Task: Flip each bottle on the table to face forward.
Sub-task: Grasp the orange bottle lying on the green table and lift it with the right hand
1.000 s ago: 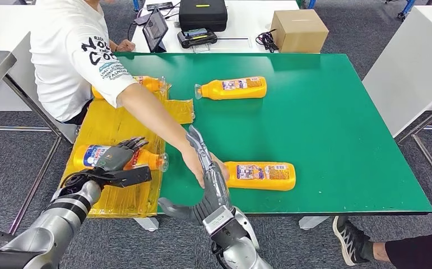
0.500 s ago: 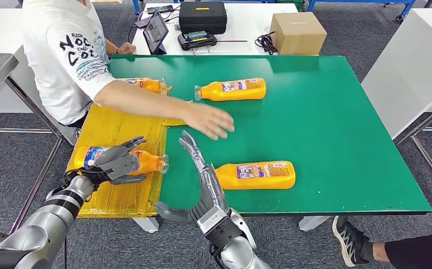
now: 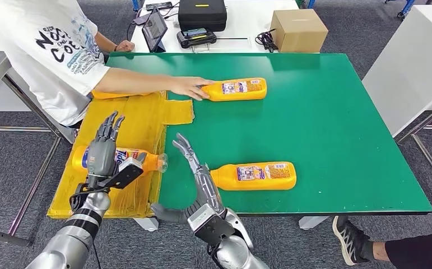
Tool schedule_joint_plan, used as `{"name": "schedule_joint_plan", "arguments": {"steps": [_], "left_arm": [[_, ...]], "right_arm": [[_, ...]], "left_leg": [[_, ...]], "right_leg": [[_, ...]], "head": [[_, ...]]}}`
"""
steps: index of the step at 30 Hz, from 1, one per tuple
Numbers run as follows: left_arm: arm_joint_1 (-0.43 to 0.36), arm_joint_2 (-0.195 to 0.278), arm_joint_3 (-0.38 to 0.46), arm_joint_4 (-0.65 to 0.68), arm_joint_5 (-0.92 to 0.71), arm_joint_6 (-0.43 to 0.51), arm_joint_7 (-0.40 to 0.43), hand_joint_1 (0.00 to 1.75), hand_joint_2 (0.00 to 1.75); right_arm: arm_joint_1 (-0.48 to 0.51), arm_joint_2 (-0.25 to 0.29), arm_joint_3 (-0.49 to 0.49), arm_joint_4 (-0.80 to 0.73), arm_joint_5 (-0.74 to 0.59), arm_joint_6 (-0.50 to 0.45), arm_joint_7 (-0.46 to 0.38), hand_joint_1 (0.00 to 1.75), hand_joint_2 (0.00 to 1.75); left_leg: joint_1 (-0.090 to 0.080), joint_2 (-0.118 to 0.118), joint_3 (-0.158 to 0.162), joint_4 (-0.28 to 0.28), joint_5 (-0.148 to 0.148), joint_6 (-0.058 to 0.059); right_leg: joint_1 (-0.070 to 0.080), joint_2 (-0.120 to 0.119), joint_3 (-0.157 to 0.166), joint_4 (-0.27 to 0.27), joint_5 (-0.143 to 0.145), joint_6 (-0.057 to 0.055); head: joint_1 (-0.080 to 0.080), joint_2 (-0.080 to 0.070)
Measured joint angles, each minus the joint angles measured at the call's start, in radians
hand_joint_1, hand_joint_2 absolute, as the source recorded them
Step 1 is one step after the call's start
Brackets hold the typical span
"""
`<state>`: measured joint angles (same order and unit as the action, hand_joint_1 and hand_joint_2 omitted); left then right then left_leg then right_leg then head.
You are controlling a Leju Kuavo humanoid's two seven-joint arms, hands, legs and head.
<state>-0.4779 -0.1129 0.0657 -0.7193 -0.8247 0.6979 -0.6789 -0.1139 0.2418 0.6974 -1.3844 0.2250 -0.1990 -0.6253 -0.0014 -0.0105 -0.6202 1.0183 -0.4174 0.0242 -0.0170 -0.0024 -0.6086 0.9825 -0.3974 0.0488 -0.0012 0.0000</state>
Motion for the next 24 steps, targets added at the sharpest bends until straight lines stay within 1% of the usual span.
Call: {"name": "schedule_joint_plan", "arguments": {"steps": [3, 6, 7, 9, 11, 13, 14, 16, 18, 21, 24], "left_arm": [[0.031, -0.034, 0.035, -0.114, 0.018, 0.004, 0.0, 0.0, 1.75], [0.057, -0.056, 0.051, -0.208, 0.057, 0.004, 0.0, 0.0, 1.75], [0.064, -0.061, 0.052, -0.227, 0.108, -0.001, 0.0, 0.0, 1.75], [0.076, -0.067, 0.047, -0.245, 0.299, -0.036, 0.0, 0.0, 1.75], [0.089, -0.071, 0.045, -0.25, 0.51, -0.112, 0.0, 0.0, 1.75], [0.107, -0.076, 0.053, -0.25, 0.644, -0.195, 0.001, 0.0, 1.75], [0.118, -0.078, 0.059, -0.25, 0.682, -0.229, 0.001, 0.0, 1.75], [0.14, -0.082, 0.071, -0.251, 0.73, -0.279, 0.003, 0.0, 1.75], [0.163, -0.085, 0.084, -0.253, 0.756, -0.31, 0.006, 0.0, 1.75], [0.197, -0.089, 0.101, -0.261, 0.774, -0.333, 0.01, 0.0, 1.75], [0.225, -0.091, 0.114, -0.274, 0.78, -0.348, 0.017, 0.0, 1.75]], "right_arm": [[-0.003, 0.0, 0.004, 0.007, 0.015, -0.015, 0.005, 0.0, 1.75], [-0.003, -0.003, 0.006, 0.012, 0.068, -0.045, 0.026, 0.0, 1.75], [-0.003, -0.005, 0.006, 0.014, 0.096, -0.059, 0.039, 0.0, 1.75], [-0.002, -0.01, 0.005, 0.015, 0.164, -0.094, 0.082, 0.0, 1.75], [-0.001, -0.024, -0.004, 0.012, 0.234, -0.119, 0.147, 0.0, 1.75], [-0.001, -0.046, -0.025, 0.005, 0.3, -0.126, 0.217, 0.0, 1.75], [-0.001, -0.059, -0.039, 0.001, 0.331, -0.125, 0.246, 0.0, 1.75], [-0.002, -0.09, -0.071, -0.005, 0.391, -0.117, 0.3, 0.0, 1.75], [-0.001, -0.125, -0.104, -0.011, 0.443, -0.106, 0.35, 0.0, 1.75], [0.001, -0.17, -0.149, -0.024, 0.484, -0.091, 0.389, 0.0, 1.75], [0.0, -0.214, -0.176, -0.034, 0.529, -0.044, 0.451, 0.0, 1.75]], "left_leg": [[0.0, 0.0, -0.002, 0.0, 0.0, 0.0], [0.0, 0.0, -0.002, 0.0, -0.001, -0.001], [0.0, 0.0, -0.002, 0.0, -0.001, -0.001], [0.0, 0.001, -0.002, 0.0, -0.001, -0.001], [0.0, 0.001, -0.002, 0.0, -0.001, -0.001], [0.0, 0.0, -0.002, 0.0, -0.001, -0.001], [0.0, 0.0, -0.003, 0.0, -0.001, -0.001], [0.0, 0.0, -0.003, 0.0, -0.001, -0.001], [-0.001, 0.001, -0.003, 0.0, -0.001, 0.0], [-0.001, 0.001, -0.003, 0.0, -0.001, 0.0], [-0.001, 0.001, -0.003, 0.0, -0.001, 0.0]], "right_leg": [[0.0, 0.0, -0.002, 0.0, 0.0, 0.0], [0.0, 0.0, -0.002, 0.0, 0.0, 0.0], [0.0, 0.0, -0.003, 0.0, 0.0, 0.0], [0.0, 0.0, -0.003, 0.0, 0.0, 0.0], [0.0, 0.0, -0.003, 0.0, 0.0, 0.0], [0.0, 0.0, -0.003, 0.0, 0.0, 0.0], [0.0, 0.0, -0.003, 0.0, 0.0, 0.0], [0.0, 0.0, -0.003, 0.0, 0.0, 0.0], [-0.001, 0.0, -0.003, -0.001, 0.0, 0.0], [-0.001, 0.0, -0.003, -0.001, 0.0, 0.0], [-0.001, 0.0, -0.003, -0.001, 0.0, 0.001]], "head": [[0.0, 0.0], [0.0, 0.0], [0.0, 0.0], [0.0, 0.0], [0.0, 0.0], [0.0, 0.0], [0.0, 0.0], [0.0, 0.0], [0.0, 0.0], [0.0, 0.0], [0.0, 0.0]]}}
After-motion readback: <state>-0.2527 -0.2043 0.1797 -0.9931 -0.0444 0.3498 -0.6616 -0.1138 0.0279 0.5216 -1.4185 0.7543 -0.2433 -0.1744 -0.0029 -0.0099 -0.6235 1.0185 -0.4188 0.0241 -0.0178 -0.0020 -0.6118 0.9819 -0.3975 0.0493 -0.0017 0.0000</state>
